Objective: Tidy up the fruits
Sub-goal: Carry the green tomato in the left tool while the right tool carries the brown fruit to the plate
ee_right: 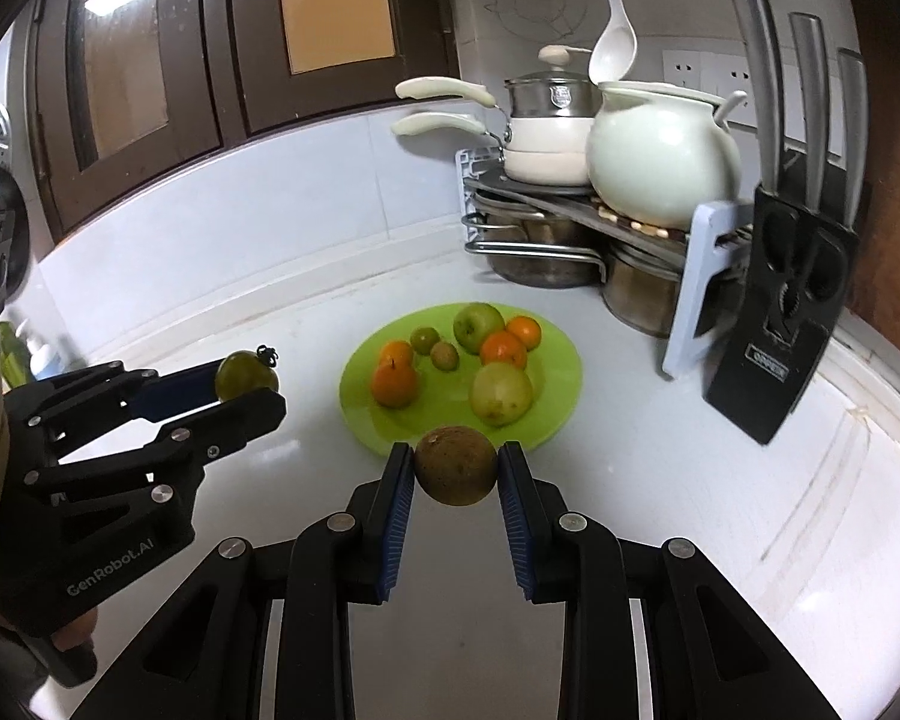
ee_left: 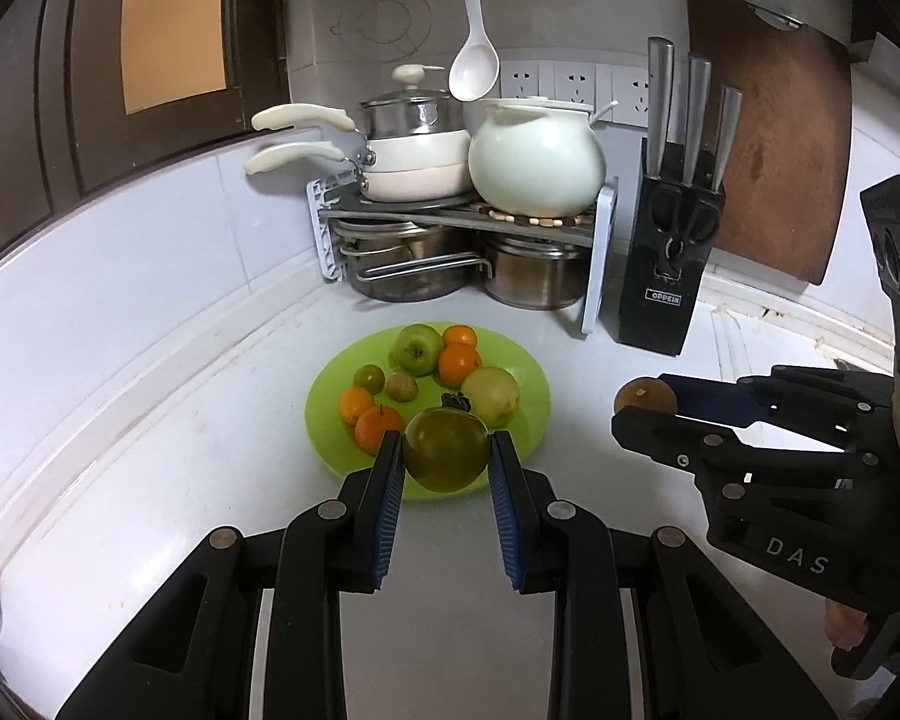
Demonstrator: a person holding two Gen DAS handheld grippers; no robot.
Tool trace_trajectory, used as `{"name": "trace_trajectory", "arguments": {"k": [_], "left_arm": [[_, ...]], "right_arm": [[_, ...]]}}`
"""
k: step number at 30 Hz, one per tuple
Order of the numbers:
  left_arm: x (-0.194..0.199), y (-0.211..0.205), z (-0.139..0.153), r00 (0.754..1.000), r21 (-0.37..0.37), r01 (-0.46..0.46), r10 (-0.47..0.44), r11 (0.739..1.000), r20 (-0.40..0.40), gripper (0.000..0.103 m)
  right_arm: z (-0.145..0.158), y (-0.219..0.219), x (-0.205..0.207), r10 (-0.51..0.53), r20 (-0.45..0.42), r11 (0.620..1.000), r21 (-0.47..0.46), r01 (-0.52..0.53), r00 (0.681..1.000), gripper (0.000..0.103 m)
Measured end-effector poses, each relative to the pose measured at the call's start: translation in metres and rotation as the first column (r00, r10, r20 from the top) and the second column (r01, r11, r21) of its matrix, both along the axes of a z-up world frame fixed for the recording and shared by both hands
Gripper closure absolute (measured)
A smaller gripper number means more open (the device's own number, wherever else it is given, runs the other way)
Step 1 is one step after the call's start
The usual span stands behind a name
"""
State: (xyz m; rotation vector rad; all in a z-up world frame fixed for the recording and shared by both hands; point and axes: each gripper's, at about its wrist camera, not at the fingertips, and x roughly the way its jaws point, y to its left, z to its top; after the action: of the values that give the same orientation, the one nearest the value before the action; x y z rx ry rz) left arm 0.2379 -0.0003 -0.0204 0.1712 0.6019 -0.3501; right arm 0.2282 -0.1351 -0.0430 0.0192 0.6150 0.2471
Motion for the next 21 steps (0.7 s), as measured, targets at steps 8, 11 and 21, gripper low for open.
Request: {"name": "trace_trajectory", "arguments": {"k": [8,11,21], "left_arm": [[0.03,-0.002,0.002,1.0,-0.004,0.011,-0.011,1.0,0.002,0.074],[0.041,-0.002,0.003,1.0,-0.005,0.007,-0.007,1.0,0.005,0.074],[0.073,-0.002,0.004,1.0,0.002,0.003,-0.003,1.0,0.004,0.074]], "right_arm": [[0.002,0.003,0.03,-0.005,-0.006,1.0,0.002,0.005,1.0,0.073],[0.004,0.005,0.042,0.003,-0.005,1.0,-0.002,-0.003,1.0,0.073],[0.011,0.011,0.072,0.018,0.022,1.0,-0.023,-0.018,1.0,0.073]]}}
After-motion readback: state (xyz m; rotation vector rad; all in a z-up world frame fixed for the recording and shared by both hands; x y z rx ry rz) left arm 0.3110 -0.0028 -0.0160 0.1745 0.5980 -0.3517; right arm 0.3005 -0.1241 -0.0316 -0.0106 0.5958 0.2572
